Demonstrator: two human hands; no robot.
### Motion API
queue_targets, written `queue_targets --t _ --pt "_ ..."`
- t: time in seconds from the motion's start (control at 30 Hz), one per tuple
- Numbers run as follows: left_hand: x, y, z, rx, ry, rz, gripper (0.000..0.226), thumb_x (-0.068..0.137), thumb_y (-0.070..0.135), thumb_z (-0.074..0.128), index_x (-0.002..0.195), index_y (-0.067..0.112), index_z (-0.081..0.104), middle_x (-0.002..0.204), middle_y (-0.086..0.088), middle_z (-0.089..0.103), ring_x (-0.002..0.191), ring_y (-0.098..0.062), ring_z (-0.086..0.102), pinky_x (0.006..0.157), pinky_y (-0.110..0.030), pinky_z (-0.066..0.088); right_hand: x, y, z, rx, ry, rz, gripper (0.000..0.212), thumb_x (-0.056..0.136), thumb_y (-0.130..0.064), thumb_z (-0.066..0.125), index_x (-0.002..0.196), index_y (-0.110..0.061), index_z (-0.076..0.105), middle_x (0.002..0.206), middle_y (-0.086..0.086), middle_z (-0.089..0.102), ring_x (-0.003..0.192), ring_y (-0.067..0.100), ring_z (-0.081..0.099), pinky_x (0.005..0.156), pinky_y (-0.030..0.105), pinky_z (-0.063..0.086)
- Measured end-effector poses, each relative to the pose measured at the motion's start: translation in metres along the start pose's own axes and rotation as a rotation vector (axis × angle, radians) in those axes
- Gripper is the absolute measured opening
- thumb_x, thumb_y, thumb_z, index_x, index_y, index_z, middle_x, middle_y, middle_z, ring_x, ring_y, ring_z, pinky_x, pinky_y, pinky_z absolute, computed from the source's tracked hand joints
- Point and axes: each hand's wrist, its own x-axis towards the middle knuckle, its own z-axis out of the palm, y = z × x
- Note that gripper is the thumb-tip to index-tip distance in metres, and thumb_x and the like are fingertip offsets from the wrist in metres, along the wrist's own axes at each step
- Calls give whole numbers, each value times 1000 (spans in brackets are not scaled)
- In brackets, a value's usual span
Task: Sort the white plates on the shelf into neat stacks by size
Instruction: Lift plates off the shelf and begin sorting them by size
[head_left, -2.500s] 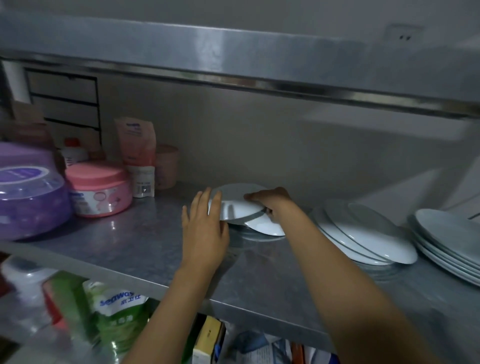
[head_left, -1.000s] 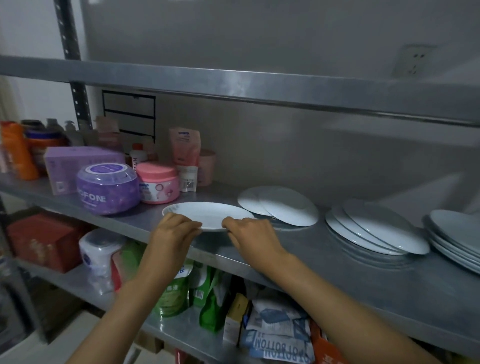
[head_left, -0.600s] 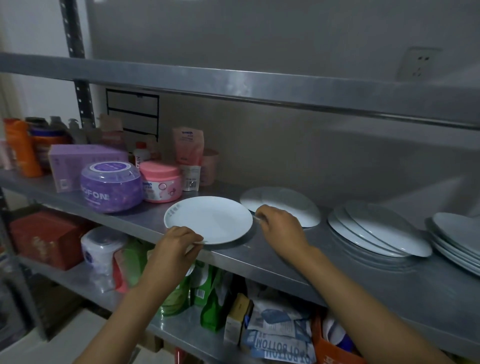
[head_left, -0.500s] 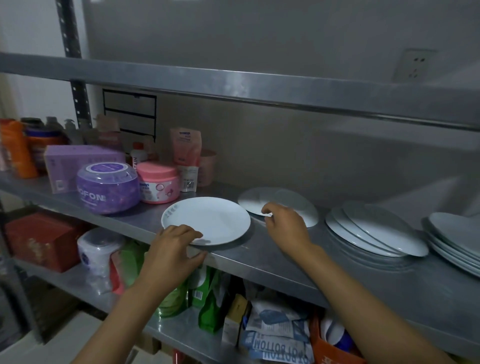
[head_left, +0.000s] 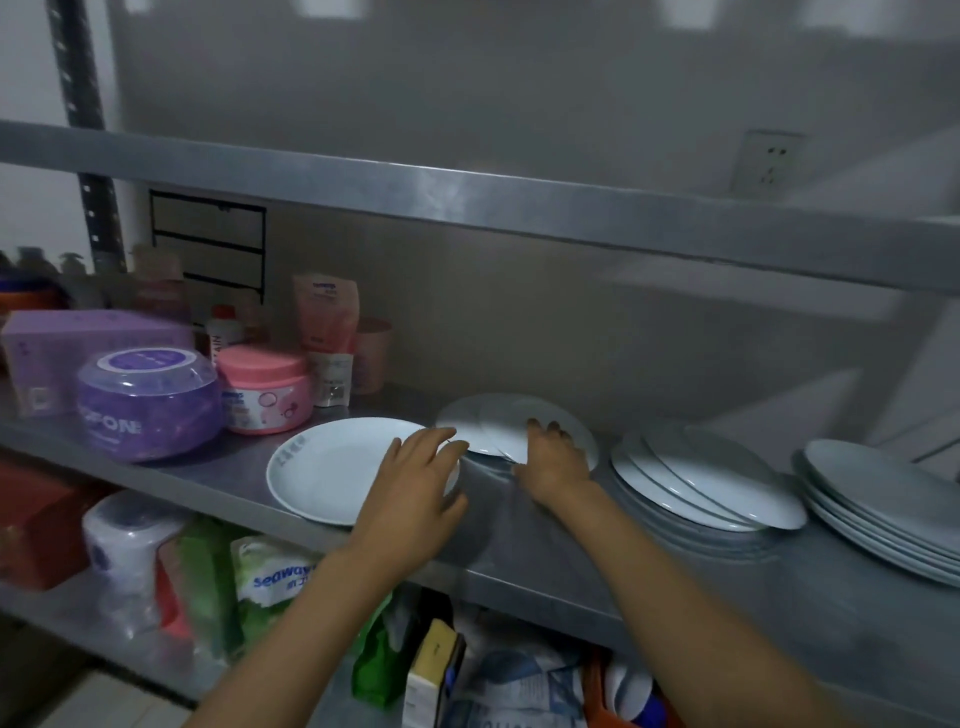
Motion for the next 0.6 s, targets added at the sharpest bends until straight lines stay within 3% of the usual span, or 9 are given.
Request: queue_targets --t 0.17,0.4,0.47,0.53,0.6 --pt "16 8 12 15 -31 13 49 73 23 56 120 10 61 129 -12 57 119 -33 52 98 -52 43 5 5 8 -52 -10 -34 65 89 -29 59 144 -14 28 135 18 47 125 33 44 93 42 44" --pt "14 18 21 -58 12 1 45 78 21 59 121 9 60 132 -10 54 122 -29 48 102 -39 38 -5 8 5 -450 -6 -165 66 96 -12 43 149 4 6 144 42 24 133 48 34 104 46 37" --pt "15 23 23 -77 16 3 44 81 19 63 123 10 58 136 -8 52 125 -26 45 104 -36 35 -6 8 0 -556 49 -178 59 93 -10 41 144 13 21 136 46 35 126 49 45 102 44 40" --pt "16 28 23 -88 10 3 44 82 18 62 125 10 57 137 -7 50 127 -25 43 105 -36 34 -3 9 -8 -632 116 -116 49 75 -13 48 116 9 64 105 36 65 94 37 69 79 35 55" --pt "17 32 24 -83 6 9 43 82 20 60 124 10 58 137 -7 51 127 -26 44 105 -36 34 9 20 -1 -605 183 -93 43 65 -12 44 88 4 76 80 28 71 68 31 72 60 31 57"
